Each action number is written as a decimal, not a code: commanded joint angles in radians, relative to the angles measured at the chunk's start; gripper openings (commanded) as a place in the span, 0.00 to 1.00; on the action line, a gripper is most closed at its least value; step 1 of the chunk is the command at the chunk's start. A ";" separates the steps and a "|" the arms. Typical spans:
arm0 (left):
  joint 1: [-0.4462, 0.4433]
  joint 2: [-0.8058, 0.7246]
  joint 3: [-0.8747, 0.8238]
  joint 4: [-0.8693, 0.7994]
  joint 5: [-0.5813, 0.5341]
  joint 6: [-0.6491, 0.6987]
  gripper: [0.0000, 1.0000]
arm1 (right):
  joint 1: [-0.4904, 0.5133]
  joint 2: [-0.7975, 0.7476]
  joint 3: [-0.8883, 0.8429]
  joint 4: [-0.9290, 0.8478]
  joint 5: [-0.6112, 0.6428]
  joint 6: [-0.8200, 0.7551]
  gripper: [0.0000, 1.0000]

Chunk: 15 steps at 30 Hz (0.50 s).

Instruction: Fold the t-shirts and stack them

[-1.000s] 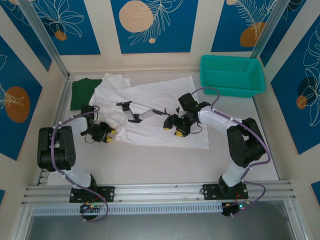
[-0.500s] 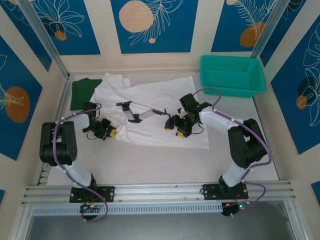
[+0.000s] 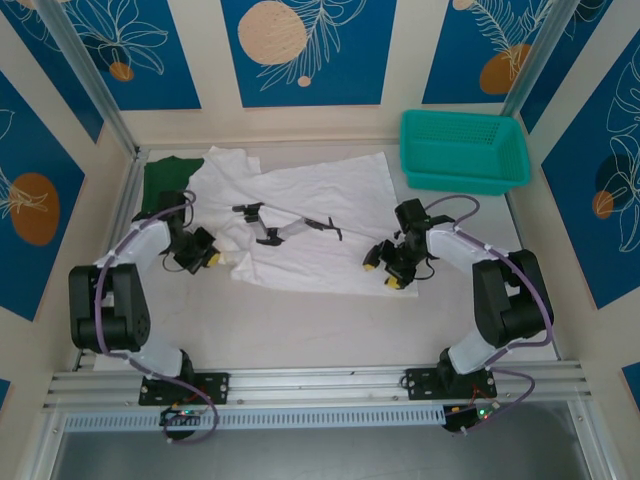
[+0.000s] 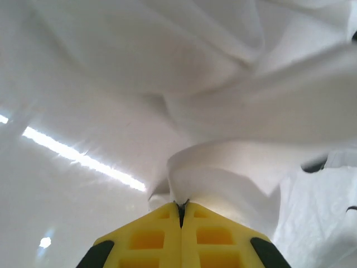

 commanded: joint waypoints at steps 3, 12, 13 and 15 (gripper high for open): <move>-0.007 -0.142 -0.097 -0.176 -0.041 0.005 0.00 | -0.058 -0.035 -0.032 -0.100 0.024 0.025 0.66; -0.007 -0.384 -0.221 -0.394 -0.134 -0.015 0.00 | -0.235 -0.207 -0.102 -0.178 0.136 0.043 0.67; -0.007 -0.410 -0.234 -0.411 -0.137 -0.026 0.00 | -0.258 -0.221 -0.113 -0.179 0.143 0.043 0.66; -0.007 -0.442 -0.255 -0.444 -0.140 -0.040 0.00 | -0.291 -0.233 -0.136 -0.162 0.119 0.034 0.64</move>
